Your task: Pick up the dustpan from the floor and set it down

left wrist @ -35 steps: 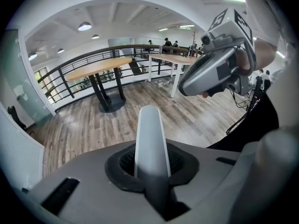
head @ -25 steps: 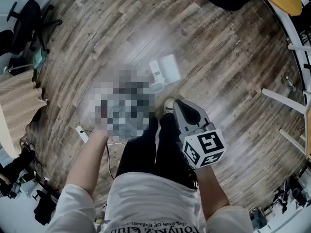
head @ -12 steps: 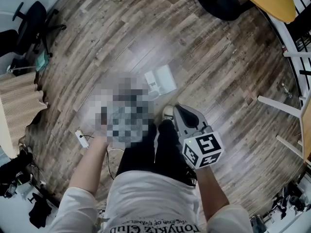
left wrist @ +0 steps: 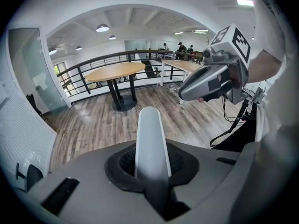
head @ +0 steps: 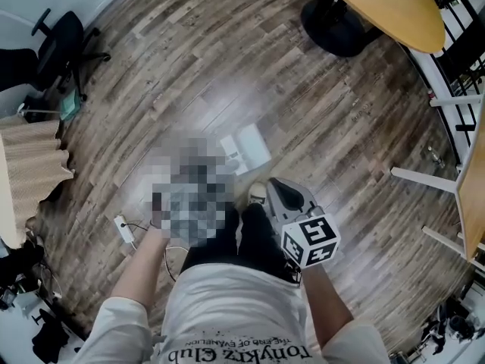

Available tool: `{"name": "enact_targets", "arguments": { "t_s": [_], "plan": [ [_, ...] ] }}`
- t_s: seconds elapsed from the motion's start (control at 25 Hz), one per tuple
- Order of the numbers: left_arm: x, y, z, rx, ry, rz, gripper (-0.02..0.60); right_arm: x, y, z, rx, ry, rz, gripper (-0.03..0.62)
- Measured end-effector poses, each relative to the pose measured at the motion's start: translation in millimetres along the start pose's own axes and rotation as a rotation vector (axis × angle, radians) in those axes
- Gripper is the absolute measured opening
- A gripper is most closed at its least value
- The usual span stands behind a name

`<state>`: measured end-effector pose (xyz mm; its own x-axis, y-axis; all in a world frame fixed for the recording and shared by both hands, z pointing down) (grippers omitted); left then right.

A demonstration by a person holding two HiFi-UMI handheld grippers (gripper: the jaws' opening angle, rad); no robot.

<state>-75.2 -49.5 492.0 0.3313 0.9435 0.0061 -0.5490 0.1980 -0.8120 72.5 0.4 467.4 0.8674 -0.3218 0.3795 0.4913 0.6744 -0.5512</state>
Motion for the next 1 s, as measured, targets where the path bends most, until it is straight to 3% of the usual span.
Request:
{"name": "enact_targets", "arguments": {
  "t_s": [0.4, 1.0],
  "plan": [
    [12, 63, -25, 0.023, 0.059, -0.069, 0.080, -21, 29, -16, 0.041, 0.045, -0.010, 0.026],
    [28, 107, -43, 0.018, 0.053, -0.140, 0.080, -40, 59, -40, 0.092, 0.098, -0.020, 0.026]
  ]
}}
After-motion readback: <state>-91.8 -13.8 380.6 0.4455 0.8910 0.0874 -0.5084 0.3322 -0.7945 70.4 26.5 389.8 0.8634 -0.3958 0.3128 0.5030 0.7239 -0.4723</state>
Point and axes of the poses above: the fingertips, and each gripper's own axes: y backward along the fingers, x to its right, z out of its underside, the point moved 6 cm from there along y, backward along the fingers, and after that the axes turned 2 degrees about x, right-handed, at the moved point
